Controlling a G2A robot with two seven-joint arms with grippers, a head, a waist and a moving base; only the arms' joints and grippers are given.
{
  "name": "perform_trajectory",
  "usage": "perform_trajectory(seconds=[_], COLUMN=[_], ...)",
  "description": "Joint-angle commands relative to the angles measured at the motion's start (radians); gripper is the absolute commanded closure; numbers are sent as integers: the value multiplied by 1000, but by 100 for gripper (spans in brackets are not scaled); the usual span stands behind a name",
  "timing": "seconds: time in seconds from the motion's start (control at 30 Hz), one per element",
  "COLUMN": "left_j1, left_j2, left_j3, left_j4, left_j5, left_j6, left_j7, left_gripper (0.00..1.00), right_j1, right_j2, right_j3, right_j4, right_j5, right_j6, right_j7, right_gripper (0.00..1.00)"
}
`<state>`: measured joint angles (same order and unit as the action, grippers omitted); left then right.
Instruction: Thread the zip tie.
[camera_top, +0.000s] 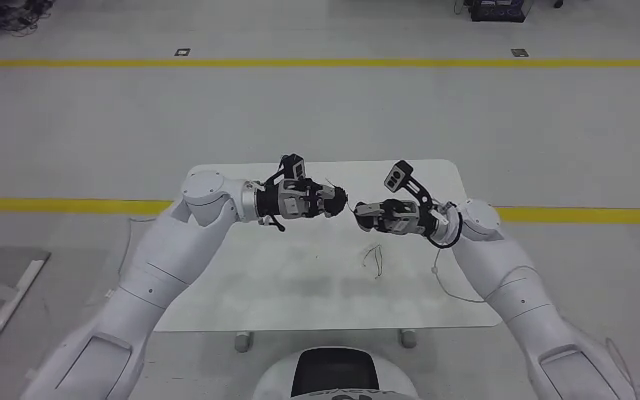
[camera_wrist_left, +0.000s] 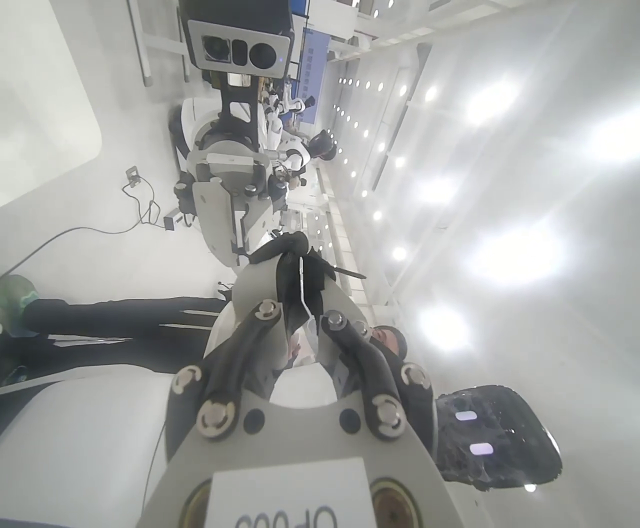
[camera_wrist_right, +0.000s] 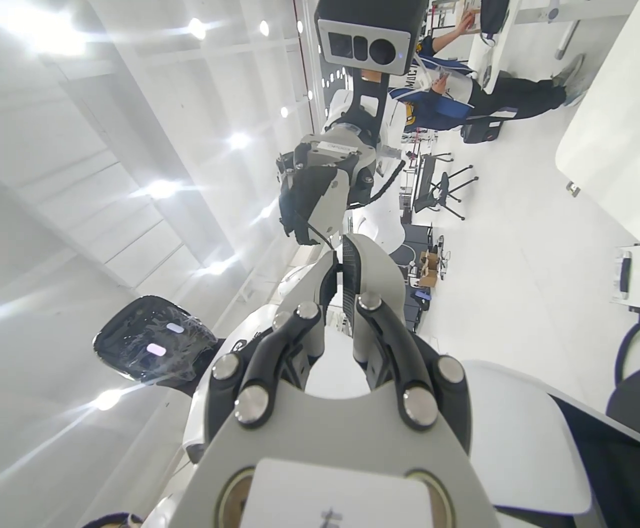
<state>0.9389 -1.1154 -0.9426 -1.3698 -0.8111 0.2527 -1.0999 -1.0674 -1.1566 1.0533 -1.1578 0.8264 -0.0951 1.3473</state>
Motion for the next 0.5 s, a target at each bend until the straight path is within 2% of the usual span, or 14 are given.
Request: perform_trajectory(seconds=[0.0, 0.1, 0.2, 0.27, 0.33, 0.47], left_j1=[-2, -3, -5, -6, -7, -8], left_j2=[1, 2, 3, 4, 4, 5], left_j3=[2, 2, 2, 2, 2, 5], left_j4=[2, 4, 5, 4, 4, 2], left_j5=[7, 6, 9, 10, 9, 9], left_j6=[2, 1, -1, -2, -2, 1], left_j7=[1, 2, 5, 5, 5, 0], left_gripper=[91, 84, 65, 58, 57, 64], right_j1=[0, 0, -2, -4, -4, -5], right_j2=[0, 2, 4, 6, 7, 7], right_j3=[3, 10, 18, 24, 27, 31], right_j4=[-1, -2, -4, -8, -12, -14], right_j5=[-3, -12, -15, -16, -19, -17], right_j6=[-1, 1, 4, 3, 4, 3], right_j7=[2, 5, 9, 13, 21, 41], right_gripper=[100, 100, 100, 100, 100, 100])
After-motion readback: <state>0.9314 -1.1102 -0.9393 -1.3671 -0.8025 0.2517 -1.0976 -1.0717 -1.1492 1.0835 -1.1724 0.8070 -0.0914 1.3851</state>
